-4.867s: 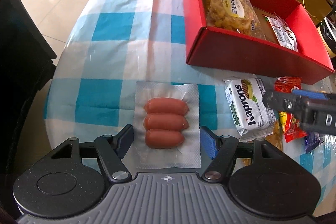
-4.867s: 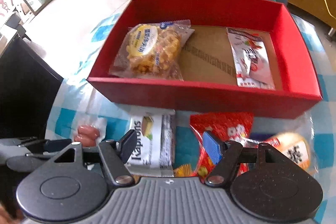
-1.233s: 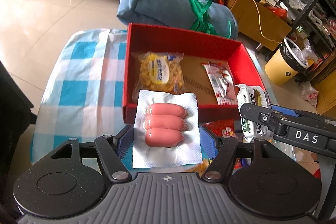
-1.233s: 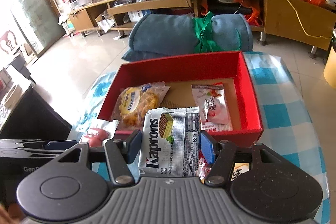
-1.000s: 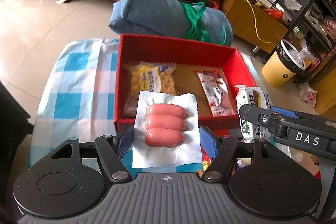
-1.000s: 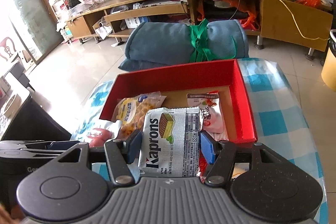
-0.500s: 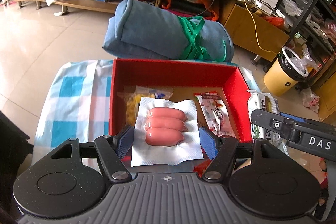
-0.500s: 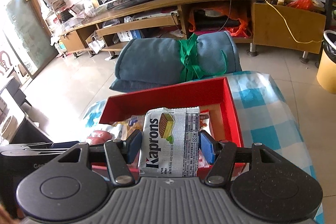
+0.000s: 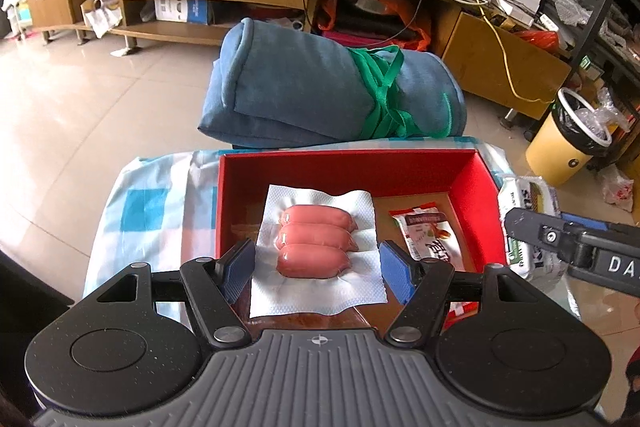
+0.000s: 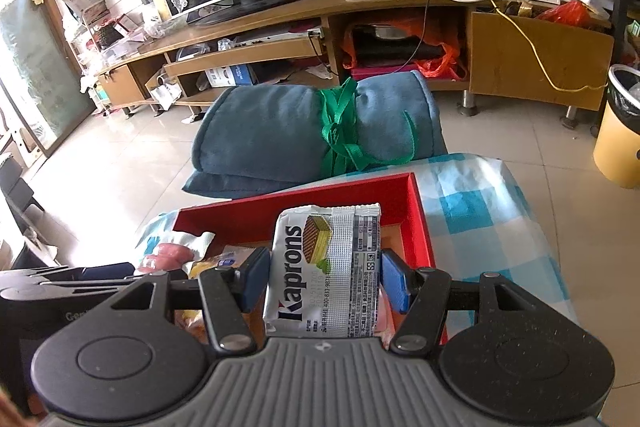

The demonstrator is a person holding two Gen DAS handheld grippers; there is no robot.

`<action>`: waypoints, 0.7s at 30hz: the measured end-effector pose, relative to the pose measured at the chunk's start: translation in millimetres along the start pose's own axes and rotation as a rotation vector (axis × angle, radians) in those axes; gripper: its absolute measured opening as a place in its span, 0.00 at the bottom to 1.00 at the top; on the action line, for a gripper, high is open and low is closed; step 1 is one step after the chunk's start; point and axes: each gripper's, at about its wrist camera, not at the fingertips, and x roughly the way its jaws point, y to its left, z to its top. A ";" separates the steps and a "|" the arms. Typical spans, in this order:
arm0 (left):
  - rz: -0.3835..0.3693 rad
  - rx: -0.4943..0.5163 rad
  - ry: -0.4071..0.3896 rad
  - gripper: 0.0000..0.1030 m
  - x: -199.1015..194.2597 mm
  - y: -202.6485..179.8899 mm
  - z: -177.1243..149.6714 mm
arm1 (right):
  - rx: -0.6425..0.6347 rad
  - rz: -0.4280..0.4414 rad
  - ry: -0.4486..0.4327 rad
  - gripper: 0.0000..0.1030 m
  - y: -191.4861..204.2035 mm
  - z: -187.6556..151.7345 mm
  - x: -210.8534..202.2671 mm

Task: Organize snacks
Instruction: 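Lower the sausage pack with left tool while right tool lowers the Kaprons bar into the box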

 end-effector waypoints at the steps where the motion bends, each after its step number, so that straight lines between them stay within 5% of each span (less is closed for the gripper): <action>1: 0.007 0.002 0.000 0.72 1.7 -0.1 0.9 | 0.000 -0.002 0.000 0.52 -1.1 1.3 1.5; 21: 0.085 0.023 0.041 0.72 40.7 0.1 9.3 | -0.048 -0.057 0.092 0.52 0.6 -0.8 55.8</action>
